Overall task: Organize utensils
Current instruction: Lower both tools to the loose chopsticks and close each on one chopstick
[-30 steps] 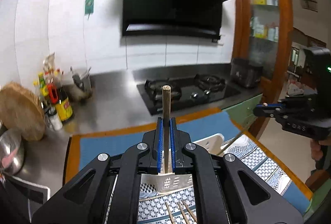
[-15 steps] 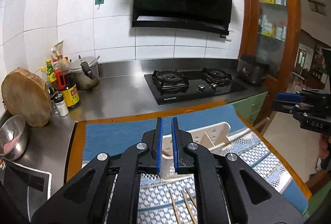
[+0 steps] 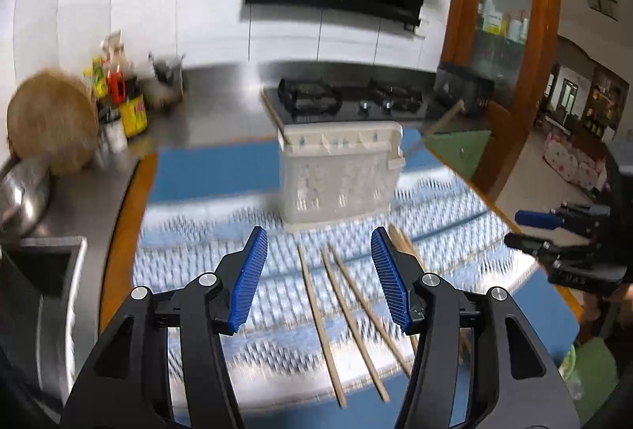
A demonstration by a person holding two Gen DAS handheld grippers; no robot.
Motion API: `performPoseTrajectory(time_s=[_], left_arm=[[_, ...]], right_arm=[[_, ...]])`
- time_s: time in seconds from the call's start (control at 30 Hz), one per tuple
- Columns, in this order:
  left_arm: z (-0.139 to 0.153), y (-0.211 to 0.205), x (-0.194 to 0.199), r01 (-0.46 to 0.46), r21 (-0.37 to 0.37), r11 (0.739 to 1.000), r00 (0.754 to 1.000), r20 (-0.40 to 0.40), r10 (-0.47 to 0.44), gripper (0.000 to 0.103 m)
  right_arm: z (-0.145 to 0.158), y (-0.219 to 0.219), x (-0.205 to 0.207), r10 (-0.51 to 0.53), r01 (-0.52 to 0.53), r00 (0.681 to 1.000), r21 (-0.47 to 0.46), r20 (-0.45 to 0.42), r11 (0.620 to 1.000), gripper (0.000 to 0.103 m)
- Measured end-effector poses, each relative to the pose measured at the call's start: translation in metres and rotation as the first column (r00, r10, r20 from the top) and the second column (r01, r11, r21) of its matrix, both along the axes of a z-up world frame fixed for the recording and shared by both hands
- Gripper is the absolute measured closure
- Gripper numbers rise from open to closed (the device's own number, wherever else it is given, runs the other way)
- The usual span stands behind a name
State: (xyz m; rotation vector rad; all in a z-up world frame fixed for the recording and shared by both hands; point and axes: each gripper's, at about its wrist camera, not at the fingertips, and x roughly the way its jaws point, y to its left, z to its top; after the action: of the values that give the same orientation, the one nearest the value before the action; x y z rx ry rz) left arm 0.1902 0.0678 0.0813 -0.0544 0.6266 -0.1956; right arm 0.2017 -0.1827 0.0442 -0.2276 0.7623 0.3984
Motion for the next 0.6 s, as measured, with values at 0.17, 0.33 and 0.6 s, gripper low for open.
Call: performPoseTrajectory(time_s=[0.17,0.33,0.6], left_arm=[[-0.038,0.003,-0.027,-0.022,-0.027,0.999,0.999,-0.043,0.020,0.042],[-0.071,0.000,-0.048,-0.034,-0.024,0.999,0.996,-0.085,0.032,0.041],[-0.113,-0.017,-0.060,-0.025,0.071,0.997,0.988,-0.152,0.036,0.033]], right_arm=[[-0.052,0.000,-0.035,-0.004,0.005,0.997,0.011,-0.078,1.000,0.063],[-0.090,0.007,-0.055,-0.025,0.024,0.994,-0.011,-0.108,1.000,0.063],[-0.118,0.013,-0.058,-0.048,0.044,0.991,-0.034,-0.126,0.998,0.068]])
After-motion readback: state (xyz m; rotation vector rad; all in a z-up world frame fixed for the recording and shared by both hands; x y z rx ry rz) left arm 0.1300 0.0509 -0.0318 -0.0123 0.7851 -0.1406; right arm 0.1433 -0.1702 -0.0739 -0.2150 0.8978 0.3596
